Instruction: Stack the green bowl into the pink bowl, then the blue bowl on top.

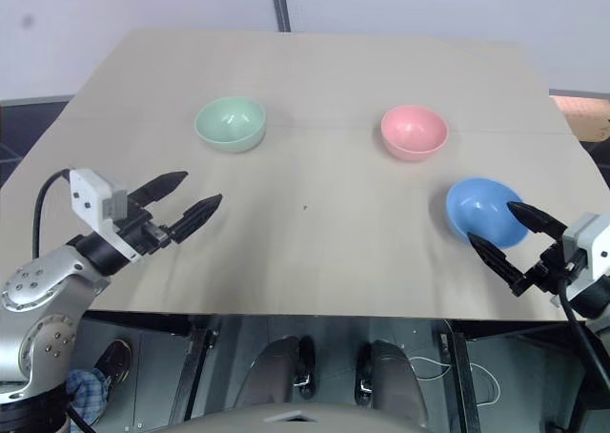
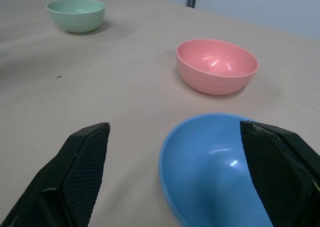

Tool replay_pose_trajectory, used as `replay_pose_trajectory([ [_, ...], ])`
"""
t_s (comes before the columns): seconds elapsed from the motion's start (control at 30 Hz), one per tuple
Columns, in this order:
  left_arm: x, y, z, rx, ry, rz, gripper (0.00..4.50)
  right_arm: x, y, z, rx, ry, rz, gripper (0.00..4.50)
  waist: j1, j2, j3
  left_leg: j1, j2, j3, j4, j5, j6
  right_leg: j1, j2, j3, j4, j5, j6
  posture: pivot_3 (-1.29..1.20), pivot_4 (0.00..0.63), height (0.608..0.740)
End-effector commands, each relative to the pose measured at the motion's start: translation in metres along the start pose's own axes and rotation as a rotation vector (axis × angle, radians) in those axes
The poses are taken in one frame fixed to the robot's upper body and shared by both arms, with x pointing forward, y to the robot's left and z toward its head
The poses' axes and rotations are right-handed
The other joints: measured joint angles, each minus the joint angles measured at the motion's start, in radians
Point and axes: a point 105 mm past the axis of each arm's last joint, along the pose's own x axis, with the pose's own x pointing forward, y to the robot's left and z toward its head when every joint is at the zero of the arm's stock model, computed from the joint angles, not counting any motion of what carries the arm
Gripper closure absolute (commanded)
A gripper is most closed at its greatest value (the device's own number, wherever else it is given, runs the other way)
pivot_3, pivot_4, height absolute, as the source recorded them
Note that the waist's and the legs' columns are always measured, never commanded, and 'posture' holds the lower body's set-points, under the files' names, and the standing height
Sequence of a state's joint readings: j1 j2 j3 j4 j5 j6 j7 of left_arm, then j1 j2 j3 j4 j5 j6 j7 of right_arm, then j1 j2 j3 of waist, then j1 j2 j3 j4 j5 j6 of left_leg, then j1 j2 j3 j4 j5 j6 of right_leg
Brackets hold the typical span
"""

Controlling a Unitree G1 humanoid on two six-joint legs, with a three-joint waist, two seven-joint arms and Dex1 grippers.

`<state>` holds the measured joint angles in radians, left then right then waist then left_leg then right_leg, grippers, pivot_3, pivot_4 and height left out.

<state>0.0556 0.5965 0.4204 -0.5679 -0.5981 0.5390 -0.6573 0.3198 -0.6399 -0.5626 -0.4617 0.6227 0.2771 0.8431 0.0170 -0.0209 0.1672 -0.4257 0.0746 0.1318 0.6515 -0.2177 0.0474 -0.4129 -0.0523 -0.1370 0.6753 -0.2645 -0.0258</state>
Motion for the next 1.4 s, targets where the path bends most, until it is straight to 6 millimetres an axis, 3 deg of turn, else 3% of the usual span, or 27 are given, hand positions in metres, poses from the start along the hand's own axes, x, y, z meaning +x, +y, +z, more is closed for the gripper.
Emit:
replay_pose_trajectory([
  [0.03,-0.002,-0.011,0.012,0.01,-0.047,-0.093,0.47,0.002,0.005,0.007,-0.038,-0.018,0.016,0.0,0.0,0.0,0.0,0.0,0.0,0.0,0.0,0.0,0.0,0.0,0.0,0.0,0.0,0.0,0.0,0.0,0.15,0.74],
  [0.3,-0.006,-0.013,0.009,0.019,-0.003,-0.181,0.47,0.009,0.005,0.002,-0.058,0.046,0.022,0.0,0.0,0.0,0.0,0.0,0.0,0.0,0.0,0.0,0.0,0.0,0.0,0.0,0.0,0.0,0.0,0.0,0.15,0.74],
  [0.6,-0.006,-0.013,0.009,0.031,-0.006,-0.199,0.47,0.037,0.011,0.022,-0.112,-0.003,0.087,0.0,0.0,0.001,0.0,0.0,0.0,0.001,0.0,0.0,0.0,0.0,0.0,0.0,0.0,0.0,0.0,0.0,0.15,0.74],
  [0.8,-0.006,-0.014,0.009,0.033,-0.012,-0.196,0.47,0.073,0.003,0.037,-0.264,0.054,0.063,0.0,-0.003,0.001,0.0,0.001,0.0,0.002,0.0,0.0,0.0,-0.001,0.0,0.002,0.001,0.0,0.0,0.0,0.15,0.74],
  [1.17,0.002,-0.017,0.009,0.046,-0.017,-0.233,0.47,0.177,-0.004,0.046,-0.441,0.258,0.063,0.0,-0.004,0.001,0.001,0.0,0.0,0.004,0.001,0.002,-0.003,-0.003,0.001,0.003,0.002,0.0,0.0,0.0,0.15,0.74],
  [1.4,0.007,-0.022,0.009,0.049,-0.03,-0.262,0.47,0.207,-0.019,0.02,-0.47,0.487,0.051,0.0,-0.004,0.002,0.001,-0.003,0.0,0.004,0.001,0.003,-0.004,-0.004,0.0,0.003,0.002,0.002,-0.004,0.0,0.15,0.74],
])
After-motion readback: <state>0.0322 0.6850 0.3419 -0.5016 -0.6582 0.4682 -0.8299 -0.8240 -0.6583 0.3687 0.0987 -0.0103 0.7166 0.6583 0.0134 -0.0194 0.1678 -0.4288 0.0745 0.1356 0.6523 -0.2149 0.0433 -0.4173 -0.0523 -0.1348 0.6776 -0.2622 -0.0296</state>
